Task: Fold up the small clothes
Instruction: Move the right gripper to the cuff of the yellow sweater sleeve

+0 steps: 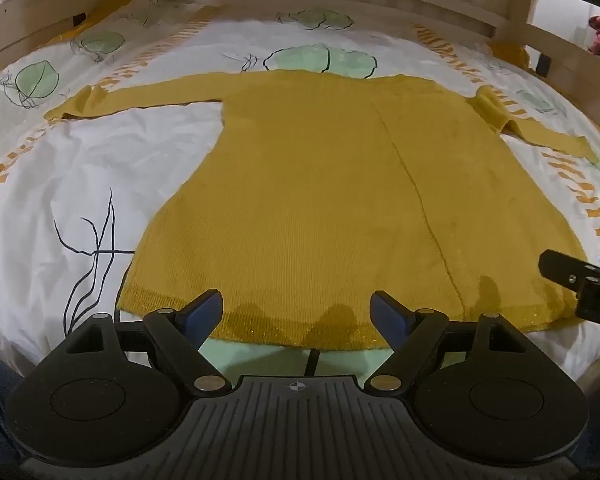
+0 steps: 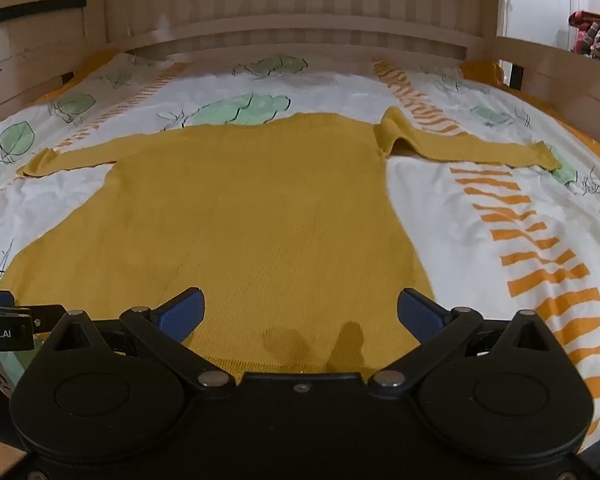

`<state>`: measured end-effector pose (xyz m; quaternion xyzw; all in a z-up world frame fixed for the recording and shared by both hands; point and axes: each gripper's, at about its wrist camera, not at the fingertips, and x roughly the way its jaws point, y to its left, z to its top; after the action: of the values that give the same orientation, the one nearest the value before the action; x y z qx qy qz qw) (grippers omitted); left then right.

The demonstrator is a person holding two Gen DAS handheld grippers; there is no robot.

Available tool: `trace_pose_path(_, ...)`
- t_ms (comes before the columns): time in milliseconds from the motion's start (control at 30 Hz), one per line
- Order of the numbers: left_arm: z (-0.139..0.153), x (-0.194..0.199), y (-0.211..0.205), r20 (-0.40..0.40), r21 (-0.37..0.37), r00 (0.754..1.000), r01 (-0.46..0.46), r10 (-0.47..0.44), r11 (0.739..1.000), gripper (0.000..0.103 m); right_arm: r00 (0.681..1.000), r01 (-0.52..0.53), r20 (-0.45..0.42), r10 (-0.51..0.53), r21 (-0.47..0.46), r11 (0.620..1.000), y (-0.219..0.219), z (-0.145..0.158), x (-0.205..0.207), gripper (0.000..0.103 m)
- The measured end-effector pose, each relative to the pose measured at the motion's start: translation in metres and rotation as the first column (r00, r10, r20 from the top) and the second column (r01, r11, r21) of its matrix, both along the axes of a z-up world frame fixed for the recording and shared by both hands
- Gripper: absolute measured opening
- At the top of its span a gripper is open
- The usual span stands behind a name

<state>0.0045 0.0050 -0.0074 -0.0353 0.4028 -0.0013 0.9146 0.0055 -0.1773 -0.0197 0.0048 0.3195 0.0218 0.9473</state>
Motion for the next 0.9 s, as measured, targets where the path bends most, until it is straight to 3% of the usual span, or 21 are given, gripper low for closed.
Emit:
trace_pose_path(333, 0.001, 0.006, 0.003, 0.002, -0.057, 1.000, -0.001, 0.001, 0.998, 0.080, 0.997, 0.034, -0.065, -0.032, 0.033, 0.999, -0.001, -0.010, 0.009, 0.102)
trace_pose_path(433, 0.001, 0.011, 0.003, -0.024, -0.023, 1.000, -0.008, 0.008, 1.000, 0.080, 0.993, 0.045, -0.115, -0.038, 0.053, 0.998, 0.002, -0.008, 0.011, 0.102)
trace_pose_path(667, 0.017, 0.035, 0.003, 0.006, 0.067, 1.000, -0.001, 0.000, 0.998, 0.080, 0.993, -0.026, -0.115, 0.028, 0.018, 1.000, 0.009, 0.004, 0.028, 0.102)
trace_pose_path(900, 0.039, 0.088, 0.003, 0.037, 0.050, 0.999, 0.032, -0.034, 0.998, 0.080, 0.991, -0.057, -0.117, 0.060, 0.023, 0.998, -0.008, 0.026, 0.073, 0.102)
